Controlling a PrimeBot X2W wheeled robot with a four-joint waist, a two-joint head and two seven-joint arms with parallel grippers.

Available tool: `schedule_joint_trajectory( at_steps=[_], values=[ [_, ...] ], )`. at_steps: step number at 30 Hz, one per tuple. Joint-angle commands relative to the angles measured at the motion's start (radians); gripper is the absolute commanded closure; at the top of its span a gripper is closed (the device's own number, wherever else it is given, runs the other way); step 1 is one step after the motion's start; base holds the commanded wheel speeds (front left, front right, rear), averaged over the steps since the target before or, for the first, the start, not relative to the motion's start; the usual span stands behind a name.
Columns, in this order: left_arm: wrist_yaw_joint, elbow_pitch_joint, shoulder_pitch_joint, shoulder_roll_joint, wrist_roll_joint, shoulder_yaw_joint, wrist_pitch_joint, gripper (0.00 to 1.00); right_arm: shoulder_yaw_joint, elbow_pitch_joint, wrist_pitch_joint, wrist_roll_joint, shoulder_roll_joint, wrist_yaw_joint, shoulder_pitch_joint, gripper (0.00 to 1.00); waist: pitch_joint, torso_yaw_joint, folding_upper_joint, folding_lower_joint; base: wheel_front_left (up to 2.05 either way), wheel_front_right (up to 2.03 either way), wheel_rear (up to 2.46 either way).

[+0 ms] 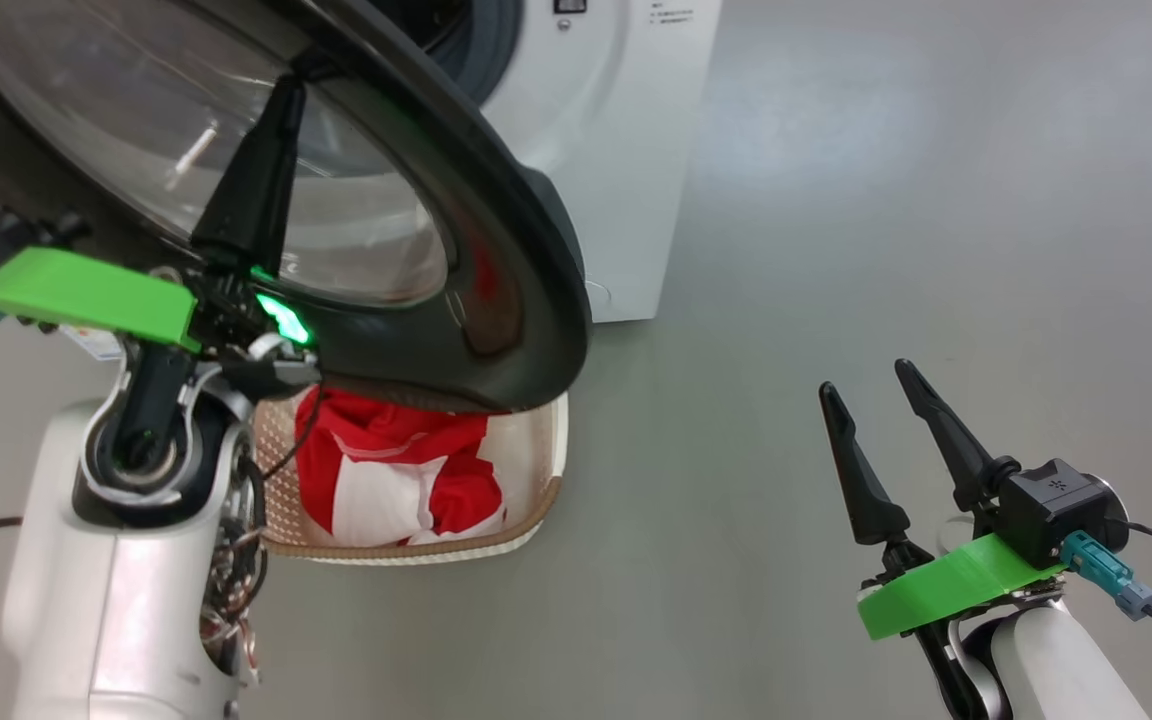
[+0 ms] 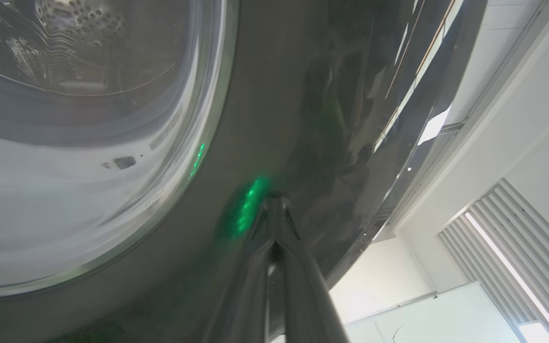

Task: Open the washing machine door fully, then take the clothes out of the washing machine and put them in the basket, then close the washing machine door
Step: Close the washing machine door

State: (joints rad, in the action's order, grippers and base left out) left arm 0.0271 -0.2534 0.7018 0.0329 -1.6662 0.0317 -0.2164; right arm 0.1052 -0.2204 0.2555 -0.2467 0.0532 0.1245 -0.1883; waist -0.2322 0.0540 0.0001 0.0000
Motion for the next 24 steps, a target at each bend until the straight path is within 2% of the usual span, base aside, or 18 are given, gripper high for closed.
schedule_joint_trajectory(
  at_steps=[1,10,24],
  values=[
    [0.014,0.017,0.045,0.018,0.000,-0.027,0.011,1.00,0.016,0.029,0.006,-0.008,-0.003,0.006,-0.025,0.00,-0.014,0.020,-0.0001,0.0000,0.00,0.00,0.00],
    [0.017,-0.063,0.121,0.018,0.030,-0.057,0.114,1.00,0.022,0.032,0.006,-0.014,-0.003,0.006,-0.035,0.00,-0.044,0.066,-0.0001,0.0000,0.00,0.00,0.00],
    [0.041,-0.145,0.212,0.023,0.053,-0.034,0.120,1.00,0.025,0.037,0.006,-0.021,-0.003,0.006,-0.050,0.00,-0.078,0.110,-0.0001,0.0000,0.00,0.00,0.00]
  ],
)
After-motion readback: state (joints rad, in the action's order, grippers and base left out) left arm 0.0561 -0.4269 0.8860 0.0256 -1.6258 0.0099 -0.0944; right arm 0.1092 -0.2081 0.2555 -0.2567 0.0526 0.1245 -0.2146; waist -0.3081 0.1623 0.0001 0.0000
